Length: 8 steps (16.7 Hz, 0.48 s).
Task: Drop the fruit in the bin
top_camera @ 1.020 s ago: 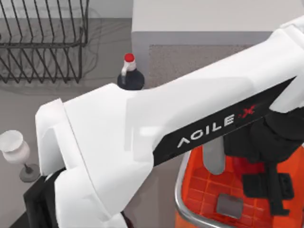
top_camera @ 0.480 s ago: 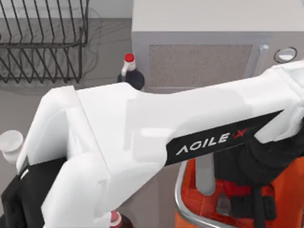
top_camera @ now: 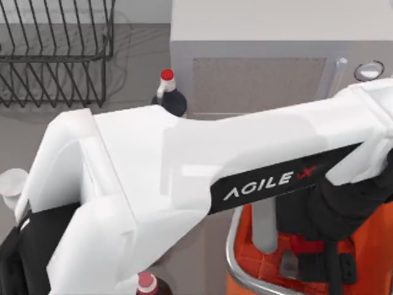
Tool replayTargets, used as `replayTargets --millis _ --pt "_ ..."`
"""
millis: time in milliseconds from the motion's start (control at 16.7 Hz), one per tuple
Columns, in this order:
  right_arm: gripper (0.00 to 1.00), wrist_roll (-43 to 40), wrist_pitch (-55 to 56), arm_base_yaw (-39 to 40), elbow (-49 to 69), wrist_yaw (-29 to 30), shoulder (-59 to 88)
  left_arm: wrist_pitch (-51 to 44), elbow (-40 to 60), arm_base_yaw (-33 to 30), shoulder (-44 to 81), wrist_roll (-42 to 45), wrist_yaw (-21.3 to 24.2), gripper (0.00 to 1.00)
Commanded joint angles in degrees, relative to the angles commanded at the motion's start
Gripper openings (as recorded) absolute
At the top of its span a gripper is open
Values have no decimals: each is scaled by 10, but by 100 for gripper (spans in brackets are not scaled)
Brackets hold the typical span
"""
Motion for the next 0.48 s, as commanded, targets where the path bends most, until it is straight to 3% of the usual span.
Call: replayTargets --millis 480 --pt "100 0 0 0 0 0 0 0 0 0 0 0 0 83"
